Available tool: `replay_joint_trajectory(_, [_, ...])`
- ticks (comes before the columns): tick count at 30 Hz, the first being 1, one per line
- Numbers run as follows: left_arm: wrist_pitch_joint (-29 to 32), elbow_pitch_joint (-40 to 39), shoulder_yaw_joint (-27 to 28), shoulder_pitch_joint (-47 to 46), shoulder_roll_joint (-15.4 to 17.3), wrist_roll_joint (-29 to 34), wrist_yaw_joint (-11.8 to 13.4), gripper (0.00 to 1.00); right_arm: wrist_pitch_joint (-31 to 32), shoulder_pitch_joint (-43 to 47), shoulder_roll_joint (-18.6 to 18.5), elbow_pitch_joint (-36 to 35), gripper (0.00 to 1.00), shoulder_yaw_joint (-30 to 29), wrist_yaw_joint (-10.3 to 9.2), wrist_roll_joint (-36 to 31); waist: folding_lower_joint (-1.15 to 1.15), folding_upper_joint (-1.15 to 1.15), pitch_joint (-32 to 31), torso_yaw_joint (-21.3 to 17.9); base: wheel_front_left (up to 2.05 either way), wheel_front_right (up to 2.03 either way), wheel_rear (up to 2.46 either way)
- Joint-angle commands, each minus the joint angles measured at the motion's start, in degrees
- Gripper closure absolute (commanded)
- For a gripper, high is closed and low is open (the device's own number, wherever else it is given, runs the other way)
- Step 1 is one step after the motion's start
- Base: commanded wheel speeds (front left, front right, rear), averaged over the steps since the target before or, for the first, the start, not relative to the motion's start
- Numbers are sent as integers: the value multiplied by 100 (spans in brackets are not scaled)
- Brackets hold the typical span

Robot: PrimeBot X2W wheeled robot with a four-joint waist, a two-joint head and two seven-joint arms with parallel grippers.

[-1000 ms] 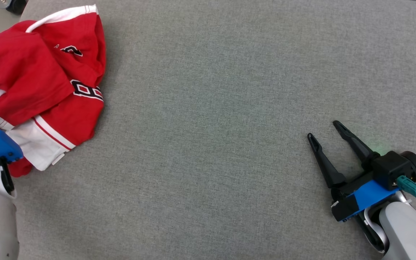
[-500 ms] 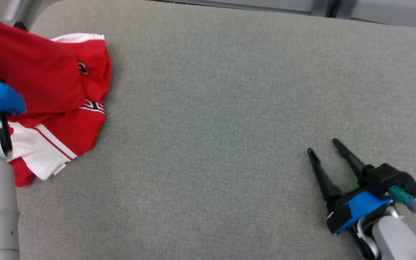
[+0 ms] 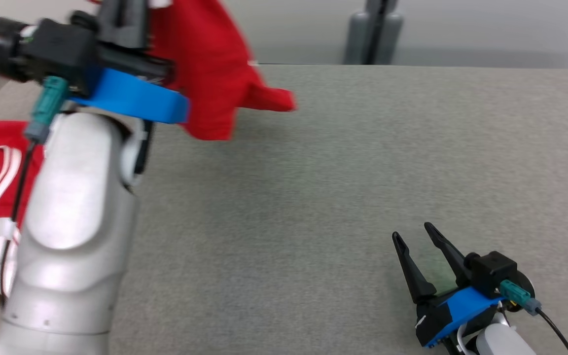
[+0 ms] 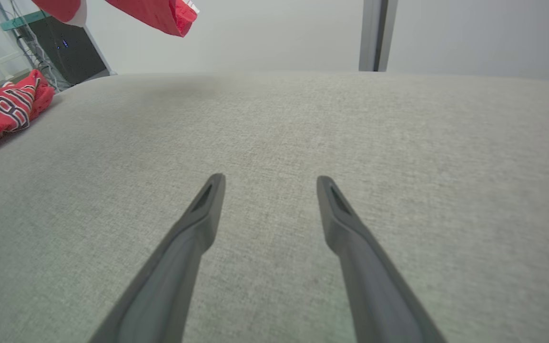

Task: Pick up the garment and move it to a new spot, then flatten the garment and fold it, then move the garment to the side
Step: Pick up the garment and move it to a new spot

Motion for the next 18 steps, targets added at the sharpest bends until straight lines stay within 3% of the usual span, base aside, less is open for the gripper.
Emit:
replay_joint_trajectory(1, [-15, -130, -247, -110, -113, -191, -40, 100, -2, 94, 61, 19, 0, -71, 0, 11, 0, 0, -248, -365, 0, 0, 0])
replay_joint_trajectory(8, [-14, -179, -945, 195, -470, -977, -26, 100, -1, 307, 215, 121, 0, -239, 0, 18, 0, 0, -394, -977, 0, 0, 0])
replay_joint_trajectory(15, [-14, 252, -1039, 1058, -579, -1399, -19, 100, -1, 507, 294, 134, 0, -317, 0, 20, 0, 0, -545, -1220, 0, 0, 0])
replay_joint_trajectory(17, [-15, 476, -983, 1398, -589, -1450, 21, 51, -1, 559, 301, 138, 0, -354, 0, 22, 0, 0, -596, -1226, 0, 0, 0])
replay_joint_trajectory(18, [-14, 711, -954, 1625, -589, -1596, 44, 7, -1, 591, 303, 139, 0, -370, 0, 20, 0, 0, -625, -1220, 0, 0, 0])
